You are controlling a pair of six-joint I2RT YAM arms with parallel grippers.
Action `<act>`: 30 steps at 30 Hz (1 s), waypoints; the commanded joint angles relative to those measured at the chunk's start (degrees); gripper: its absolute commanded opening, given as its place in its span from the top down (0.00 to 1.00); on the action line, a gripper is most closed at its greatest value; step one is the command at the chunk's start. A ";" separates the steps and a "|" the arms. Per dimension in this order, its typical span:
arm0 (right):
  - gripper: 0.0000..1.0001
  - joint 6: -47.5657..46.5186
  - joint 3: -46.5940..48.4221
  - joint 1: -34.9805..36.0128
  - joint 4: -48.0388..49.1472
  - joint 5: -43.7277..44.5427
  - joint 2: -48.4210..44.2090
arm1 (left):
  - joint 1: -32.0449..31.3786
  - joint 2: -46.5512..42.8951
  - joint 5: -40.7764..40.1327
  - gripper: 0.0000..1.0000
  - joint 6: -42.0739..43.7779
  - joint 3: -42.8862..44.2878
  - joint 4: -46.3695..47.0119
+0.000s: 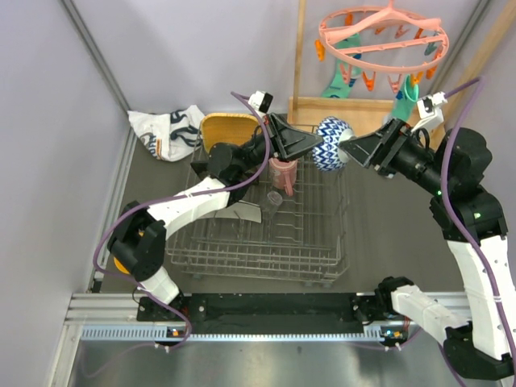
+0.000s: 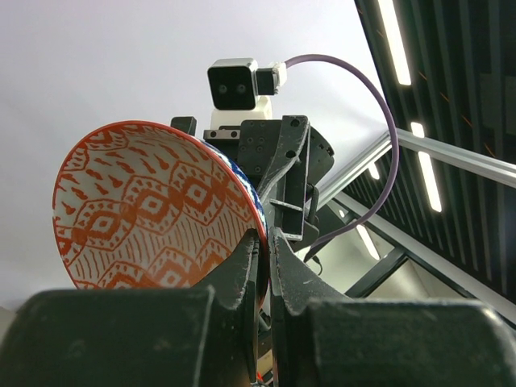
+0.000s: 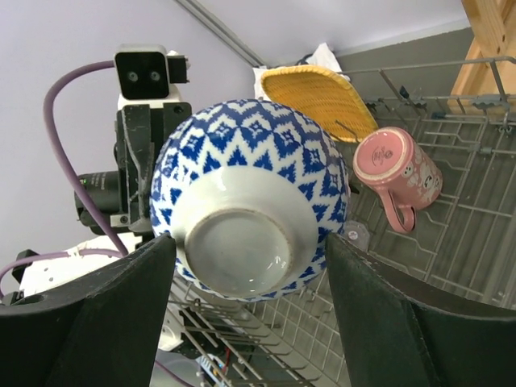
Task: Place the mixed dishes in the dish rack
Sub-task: Pass the bowl from the left arm to the right
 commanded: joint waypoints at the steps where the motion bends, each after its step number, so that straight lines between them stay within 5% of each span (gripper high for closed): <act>1: 0.27 -1.23 -0.46 0.05 1.93 -0.06 -0.70 | -0.45 -0.87 -0.65 1.00 0.75 0.10 4.24; 12: 0.38 -1.32 -1.25 0.05 2.37 -0.50 -0.96 | -0.54 -0.87 -0.65 1.00 0.58 -0.43 4.59; 20: 0.28 -1.32 -2.04 0.05 2.10 -0.68 -0.96 | -0.80 -1.05 -0.30 1.00 0.58 -0.96 4.86; 30: 0.32 -1.58 -2.21 0.05 1.93 0.38 -1.23 | -0.98 -1.22 -0.29 1.00 0.23 -1.48 5.38</act>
